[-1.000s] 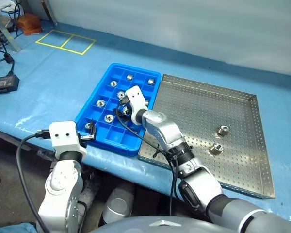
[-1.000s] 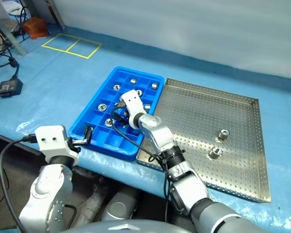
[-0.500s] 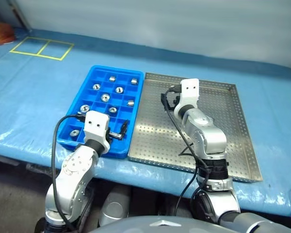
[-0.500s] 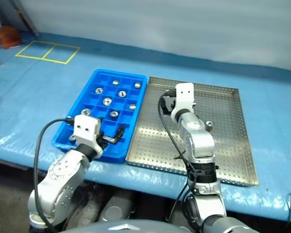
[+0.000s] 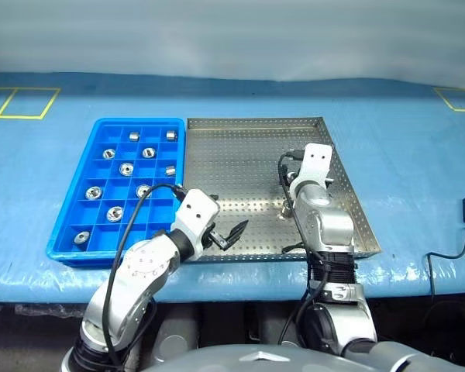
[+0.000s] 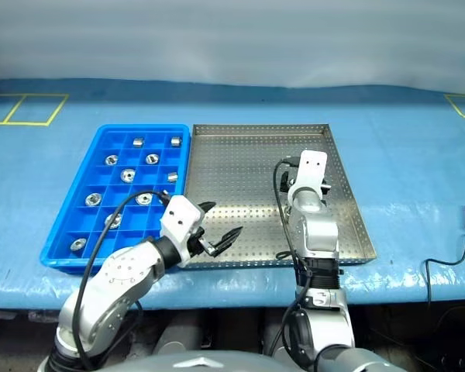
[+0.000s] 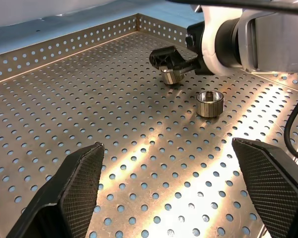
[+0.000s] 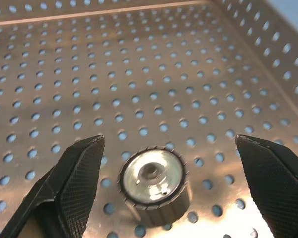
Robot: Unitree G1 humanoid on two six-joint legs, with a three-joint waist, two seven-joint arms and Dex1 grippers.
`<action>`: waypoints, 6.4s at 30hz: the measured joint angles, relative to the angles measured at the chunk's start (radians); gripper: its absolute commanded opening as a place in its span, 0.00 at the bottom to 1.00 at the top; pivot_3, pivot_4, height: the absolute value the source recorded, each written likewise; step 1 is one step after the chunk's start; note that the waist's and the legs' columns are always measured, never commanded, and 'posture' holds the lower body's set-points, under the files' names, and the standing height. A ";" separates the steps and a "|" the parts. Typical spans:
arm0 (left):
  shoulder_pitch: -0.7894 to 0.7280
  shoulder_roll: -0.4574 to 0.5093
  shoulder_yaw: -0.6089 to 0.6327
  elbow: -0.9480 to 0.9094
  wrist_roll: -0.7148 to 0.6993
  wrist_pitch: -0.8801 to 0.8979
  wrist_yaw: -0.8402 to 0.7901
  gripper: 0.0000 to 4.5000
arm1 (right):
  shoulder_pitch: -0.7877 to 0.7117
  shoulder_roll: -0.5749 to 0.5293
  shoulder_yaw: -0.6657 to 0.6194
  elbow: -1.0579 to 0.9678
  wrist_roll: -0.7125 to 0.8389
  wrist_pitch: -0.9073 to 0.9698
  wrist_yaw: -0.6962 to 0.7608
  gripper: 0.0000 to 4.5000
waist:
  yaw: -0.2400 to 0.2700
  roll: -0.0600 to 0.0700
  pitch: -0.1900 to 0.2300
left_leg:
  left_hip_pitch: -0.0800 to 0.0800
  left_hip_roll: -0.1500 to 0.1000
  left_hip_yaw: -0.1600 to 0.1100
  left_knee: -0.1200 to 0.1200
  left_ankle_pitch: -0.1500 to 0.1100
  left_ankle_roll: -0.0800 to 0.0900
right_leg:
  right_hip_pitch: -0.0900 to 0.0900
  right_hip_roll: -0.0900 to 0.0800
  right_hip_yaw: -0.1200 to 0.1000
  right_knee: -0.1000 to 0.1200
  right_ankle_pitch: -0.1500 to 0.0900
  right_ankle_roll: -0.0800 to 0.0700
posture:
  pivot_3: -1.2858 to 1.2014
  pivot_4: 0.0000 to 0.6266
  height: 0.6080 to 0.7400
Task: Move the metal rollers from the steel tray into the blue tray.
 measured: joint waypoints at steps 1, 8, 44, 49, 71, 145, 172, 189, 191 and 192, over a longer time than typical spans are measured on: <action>0.000 0.000 0.000 0.000 0.000 0.000 0.002 1.00 | 0.000 0.003 0.000 0.008 0.002 0.000 0.001 0.99 | 0.000 0.000 0.000 | 0.000 0.000 0.000 0.000 0.000 0.000 | 0.000 0.000 0.001 0.000 0.000 0.000 | 0.59 0.24 1.00; 0.010 -0.010 0.000 0.000 -0.001 0.000 0.021 1.00 | 0.002 0.012 0.000 0.028 0.014 -0.009 -0.001 0.55 | 0.007 0.000 0.000 | 0.000 -0.001 0.001 0.000 0.000 0.001 | 0.000 0.000 0.003 -0.001 0.001 0.001 | 0.61 0.24 1.00; 0.410 -0.165 0.231 -0.100 0.094 -0.180 0.298 1.00 | -0.099 0.009 0.595 -0.192 0.155 0.224 0.529 0.41 | 0.132 -0.001 0.000 | 0.000 -0.001 -0.003 -0.009 0.002 -0.002 | -0.001 -0.002 -0.004 -0.003 -0.005 0.001 | 0.71 0.24 1.00; 0.412 -0.166 0.236 -0.100 0.095 -0.181 0.299 1.00 | -0.090 0.017 0.614 -0.133 0.148 0.195 0.538 0.41 | 0.163 -0.001 0.000 | 0.000 -0.001 -0.003 -0.009 0.002 -0.002 | -0.001 -0.001 -0.005 -0.003 -0.005 0.001 | 0.71 0.24 1.00; 0.173 -0.105 0.123 -0.021 0.045 -0.152 0.163 1.00 | 0.100 -0.179 0.246 -0.543 0.128 0.367 0.379 0.99 | 0.158 -0.001 0.000 | -0.002 -0.002 -0.005 -0.008 0.002 -0.002 | -0.001 -0.001 -0.005 -0.004 -0.004 0.000 | 0.59 0.24 1.00; 0.663 -0.148 0.207 -0.252 0.131 -0.317 0.336 1.00 | -0.045 0.004 0.609 -0.193 0.219 0.108 0.597 0.38 | 0.352 -0.002 0.000 | -0.001 0.000 -0.003 -0.011 0.003 -0.003 | -0.006 -0.001 -0.007 -0.004 -0.009 -0.002 | 0.76 0.24 1.00; 0.403 -0.099 0.189 -0.196 0.093 -0.237 0.219 1.00 | 0.050 -0.163 0.451 -0.457 0.295 0.260 0.606 0.99 | 0.408 -0.004 -0.003 | -0.014 -0.003 -0.001 -0.006 0.003 -0.005 | -0.013 0.001 -0.012 -0.002 -0.005 0.002 | 0.67 0.24 1.00; 0.341 -0.059 0.187 -0.190 0.050 -0.156 0.161 1.00 | 0.132 -0.304 0.436 -0.624 0.397 0.355 0.642 0.99 | 0.244 -0.001 -0.005 | -0.011 -0.001 -0.013 0.003 0.003 -0.005 | -0.001 0.001 -0.021 -0.002 -0.006 -0.001 | 0.65 0.24 1.00; 0.341 -0.059 0.187 -0.187 0.050 -0.155 0.160 1.00 | 0.132 -0.307 0.436 -0.624 0.400 0.355 0.642 0.99 | 0.226 -0.001 -0.005 | -0.011 -0.001 -0.014 0.004 0.003 -0.005 | -0.001 0.001 -0.021 -0.002 -0.005 -0.001 | 0.65 0.24 1.00; 0.340 -0.059 0.187 -0.185 0.050 -0.155 0.160 1.00 | 0.133 -0.309 0.436 -0.625 0.401 0.355 0.641 0.99 | 0.220 -0.001 -0.005 | -0.011 -0.001 -0.016 0.004 0.003 -0.005 | 0.000 0.001 -0.021 -0.002 -0.005 -0.001 | 0.65 0.24 1.00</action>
